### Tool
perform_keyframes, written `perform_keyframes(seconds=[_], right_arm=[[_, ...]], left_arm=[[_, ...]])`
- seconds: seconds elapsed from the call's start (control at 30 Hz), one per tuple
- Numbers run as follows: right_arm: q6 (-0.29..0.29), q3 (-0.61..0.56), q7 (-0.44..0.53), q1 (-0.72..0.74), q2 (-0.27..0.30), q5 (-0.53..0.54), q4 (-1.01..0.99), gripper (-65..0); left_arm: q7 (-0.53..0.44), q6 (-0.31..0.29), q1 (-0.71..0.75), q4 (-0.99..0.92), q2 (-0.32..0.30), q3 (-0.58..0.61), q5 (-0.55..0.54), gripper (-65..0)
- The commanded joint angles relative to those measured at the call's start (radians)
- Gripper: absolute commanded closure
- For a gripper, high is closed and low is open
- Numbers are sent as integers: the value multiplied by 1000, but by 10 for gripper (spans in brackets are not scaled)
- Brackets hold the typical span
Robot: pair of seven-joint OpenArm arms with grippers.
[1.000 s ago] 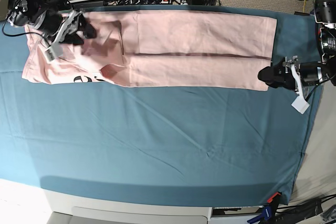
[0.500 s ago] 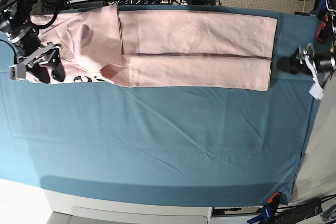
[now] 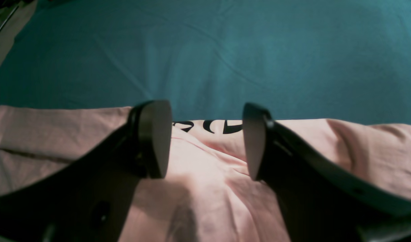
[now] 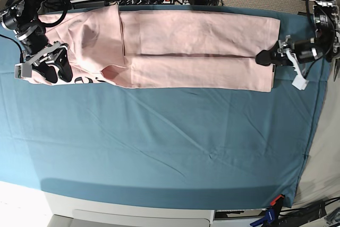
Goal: Fold the T-shirt properly
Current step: 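Release the left gripper and move it over the shirt's middle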
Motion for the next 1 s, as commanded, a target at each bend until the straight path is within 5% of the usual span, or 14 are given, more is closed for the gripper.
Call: perform_keyframes(seconds=[0.0, 0.1, 0.27, 0.43, 0.67, 0.8, 0.97], right_arm=[[1, 6, 31, 6, 14, 22, 16, -339], [1, 6, 31, 6, 14, 22, 16, -339], [1, 6, 30, 6, 14, 21, 16, -339], [1, 6, 52, 6, 14, -74, 16, -339], [1, 6, 101, 6, 14, -162, 16, -339], [1, 6, 101, 6, 14, -167, 16, -339], [1, 6, 101, 6, 14, -189, 16, -339]], left_arm=[[-3, 0, -6, 12, -14, -7, -3, -335], [-6, 0, -6, 12, -15, -8, -6, -310], [-15, -13, -6, 13, -17, -8, -21, 0], [113, -138, -9, 58, -18, -8, -118, 0], [123, -141, -3, 334, 36, 48, -118, 0], [44, -141, -8, 381, 111, 172, -118, 0], [-42, -141, -32, 380, 258, 341, 61, 0]])
